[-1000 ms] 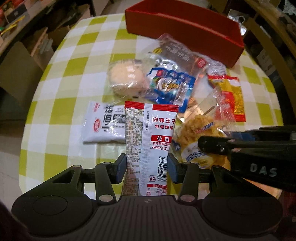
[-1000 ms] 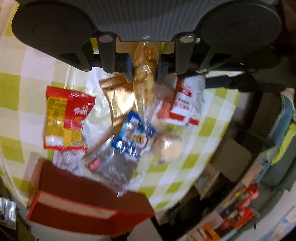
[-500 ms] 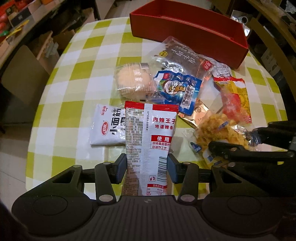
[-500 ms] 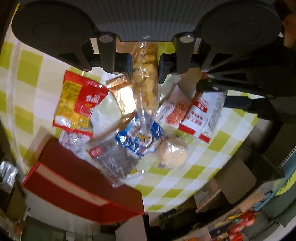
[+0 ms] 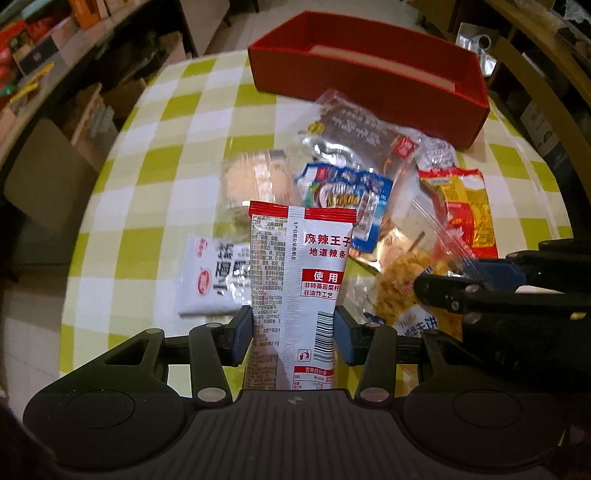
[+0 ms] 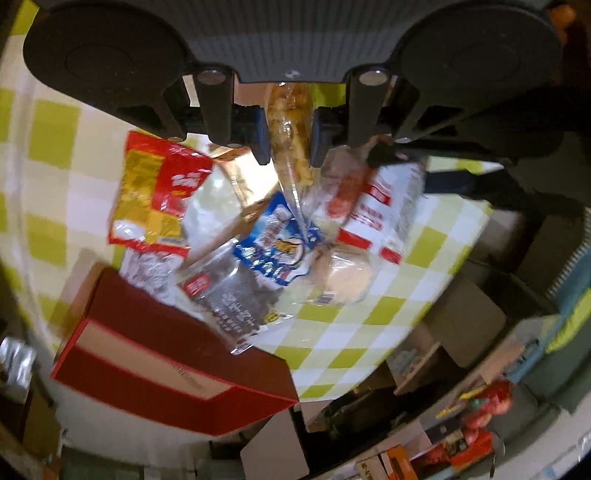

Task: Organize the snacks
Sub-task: 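Lift both held snacks and carry them toward the red tray box, then lower both snacks into the red tray and open both grippers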

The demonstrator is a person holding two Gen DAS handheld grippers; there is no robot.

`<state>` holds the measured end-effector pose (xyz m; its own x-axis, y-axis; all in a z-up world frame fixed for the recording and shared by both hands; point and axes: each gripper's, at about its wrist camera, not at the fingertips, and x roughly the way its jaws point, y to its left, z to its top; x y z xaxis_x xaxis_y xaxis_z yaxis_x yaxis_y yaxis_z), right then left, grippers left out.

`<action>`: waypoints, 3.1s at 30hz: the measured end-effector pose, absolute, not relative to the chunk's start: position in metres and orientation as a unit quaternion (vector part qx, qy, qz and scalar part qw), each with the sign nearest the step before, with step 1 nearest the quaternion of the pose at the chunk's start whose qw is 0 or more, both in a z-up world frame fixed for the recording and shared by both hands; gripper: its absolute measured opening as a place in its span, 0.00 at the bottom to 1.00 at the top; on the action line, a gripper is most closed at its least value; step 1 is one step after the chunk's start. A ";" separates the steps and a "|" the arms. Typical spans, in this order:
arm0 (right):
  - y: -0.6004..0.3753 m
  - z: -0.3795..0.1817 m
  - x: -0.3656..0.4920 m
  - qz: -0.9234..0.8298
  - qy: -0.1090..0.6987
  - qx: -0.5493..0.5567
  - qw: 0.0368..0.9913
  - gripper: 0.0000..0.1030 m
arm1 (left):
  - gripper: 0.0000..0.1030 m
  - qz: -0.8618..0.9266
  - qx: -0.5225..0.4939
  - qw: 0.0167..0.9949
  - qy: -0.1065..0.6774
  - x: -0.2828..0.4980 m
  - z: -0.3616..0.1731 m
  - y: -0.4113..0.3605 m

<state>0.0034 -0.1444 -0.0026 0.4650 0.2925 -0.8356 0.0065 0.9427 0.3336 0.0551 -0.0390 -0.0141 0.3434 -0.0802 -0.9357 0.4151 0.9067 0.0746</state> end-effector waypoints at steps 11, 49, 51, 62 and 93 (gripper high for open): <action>-0.124 -0.033 0.014 0.065 0.546 0.102 0.829 0.38 | 0.53 -0.133 0.153 0.789 0.579 0.060 -0.031 -0.025; -0.209 0.064 0.078 -0.024 0.425 0.081 0.901 0.38 | 0.52 -0.164 0.170 0.863 0.446 0.127 0.049 -0.111; -0.220 0.069 0.092 -0.031 0.418 0.084 0.904 0.38 | 0.52 -0.165 0.170 0.867 0.439 0.140 0.054 -0.121; -0.281 0.042 0.173 -0.060 0.411 0.116 0.902 0.38 | 0.52 -0.178 0.182 0.876 0.409 0.226 0.047 -0.187; -0.285 -0.032 0.207 -0.069 0.476 0.075 0.874 0.58 | 0.61 -0.158 0.245 0.845 0.448 0.248 -0.029 -0.179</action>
